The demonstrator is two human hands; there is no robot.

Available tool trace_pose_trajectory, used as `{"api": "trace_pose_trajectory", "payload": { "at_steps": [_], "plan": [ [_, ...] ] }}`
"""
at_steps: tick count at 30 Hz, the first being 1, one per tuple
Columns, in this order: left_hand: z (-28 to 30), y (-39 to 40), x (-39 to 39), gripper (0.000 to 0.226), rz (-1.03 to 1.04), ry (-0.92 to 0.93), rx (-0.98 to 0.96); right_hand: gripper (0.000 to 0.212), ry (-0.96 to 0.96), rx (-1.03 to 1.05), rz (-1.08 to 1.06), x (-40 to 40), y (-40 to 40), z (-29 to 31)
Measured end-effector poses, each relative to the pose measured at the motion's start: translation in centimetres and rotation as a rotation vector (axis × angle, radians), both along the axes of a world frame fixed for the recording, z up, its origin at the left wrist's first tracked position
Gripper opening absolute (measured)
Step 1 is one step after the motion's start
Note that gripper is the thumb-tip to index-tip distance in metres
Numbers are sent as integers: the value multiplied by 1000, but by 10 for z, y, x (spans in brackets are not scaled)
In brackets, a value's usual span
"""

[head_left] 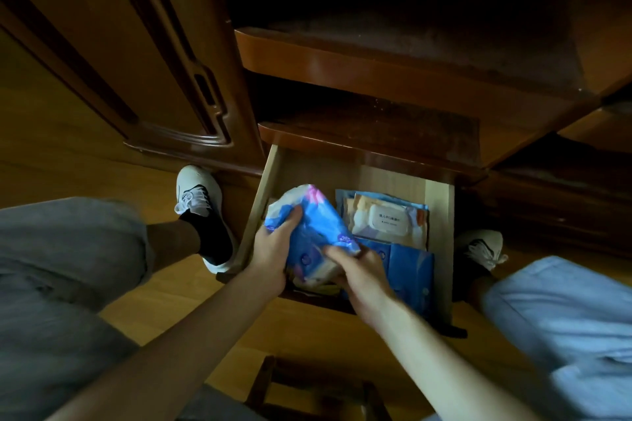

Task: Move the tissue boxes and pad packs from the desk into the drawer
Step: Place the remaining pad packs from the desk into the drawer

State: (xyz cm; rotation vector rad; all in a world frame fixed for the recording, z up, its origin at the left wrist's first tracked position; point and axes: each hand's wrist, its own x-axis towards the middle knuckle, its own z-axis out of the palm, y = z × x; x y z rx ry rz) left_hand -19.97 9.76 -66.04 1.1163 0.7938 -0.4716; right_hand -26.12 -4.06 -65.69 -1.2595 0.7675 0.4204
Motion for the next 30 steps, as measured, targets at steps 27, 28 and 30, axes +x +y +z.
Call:
{"api": "trace_pose_trajectory", "payload": {
  "at_steps": [27,28,30],
  "plan": [
    [-51,71,57,40,-893,-708,1322,54,118,-661,574,196,-14,-117],
    [-51,67,62,42,-955,-805,1378,56,144,-703,635,198,-13,-117],
    [-52,56,76,38,-1112,-971,1443,68,128,-817,692,199,-13,-119]
  ]
}}
